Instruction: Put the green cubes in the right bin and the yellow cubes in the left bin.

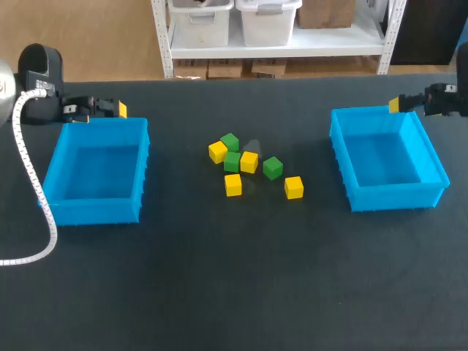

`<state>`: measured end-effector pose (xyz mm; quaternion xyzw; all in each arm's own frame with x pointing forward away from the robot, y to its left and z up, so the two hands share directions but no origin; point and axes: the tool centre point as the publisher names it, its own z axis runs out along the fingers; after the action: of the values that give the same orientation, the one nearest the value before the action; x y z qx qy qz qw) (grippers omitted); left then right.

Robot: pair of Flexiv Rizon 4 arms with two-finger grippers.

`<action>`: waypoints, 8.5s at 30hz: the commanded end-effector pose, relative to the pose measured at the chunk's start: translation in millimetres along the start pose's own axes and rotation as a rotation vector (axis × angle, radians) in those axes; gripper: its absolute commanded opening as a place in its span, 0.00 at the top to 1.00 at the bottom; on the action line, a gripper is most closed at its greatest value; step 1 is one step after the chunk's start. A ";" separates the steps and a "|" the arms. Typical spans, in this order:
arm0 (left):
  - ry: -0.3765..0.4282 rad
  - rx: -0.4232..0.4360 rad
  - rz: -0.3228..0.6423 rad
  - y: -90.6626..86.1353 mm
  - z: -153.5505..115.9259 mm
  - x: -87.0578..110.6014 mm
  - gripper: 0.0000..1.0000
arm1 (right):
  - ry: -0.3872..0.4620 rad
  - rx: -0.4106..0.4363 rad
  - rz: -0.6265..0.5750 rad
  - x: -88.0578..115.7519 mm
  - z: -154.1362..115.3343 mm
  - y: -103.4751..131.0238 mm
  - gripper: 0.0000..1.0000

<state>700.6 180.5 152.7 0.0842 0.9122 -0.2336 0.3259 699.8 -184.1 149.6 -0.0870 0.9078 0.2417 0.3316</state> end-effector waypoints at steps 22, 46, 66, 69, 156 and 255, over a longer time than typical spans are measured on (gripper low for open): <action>-0.007 0.014 0.003 3.1 -0.4 1.5 0.00 | 0.000 0.001 -0.001 0.2 0.1 -0.1 0.00; -0.007 0.014 0.003 3.1 -0.4 1.5 0.00 | 0.233 0.018 -0.250 -12.8 53.7 65.1 0.00; -0.007 0.014 0.003 3.1 -0.4 1.5 0.00 | 0.518 0.056 -0.411 37.6 146.2 117.0 0.00; -0.007 0.014 0.003 3.1 -0.4 1.5 0.00 | 0.562 0.068 -0.461 43.8 159.3 119.1 0.00; -0.007 0.014 0.003 3.1 -0.4 1.5 0.00 | 0.456 0.399 -0.123 9.5 103.7 -12.5 0.00; -0.007 0.014 0.003 3.1 -0.4 1.5 0.00 | 0.720 0.026 -0.893 46.1 260.1 177.7 1.00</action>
<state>700.6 180.4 152.6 0.0842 0.9122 -0.2335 0.3259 756.2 107.2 5.7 -0.5372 0.8406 0.0214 0.0657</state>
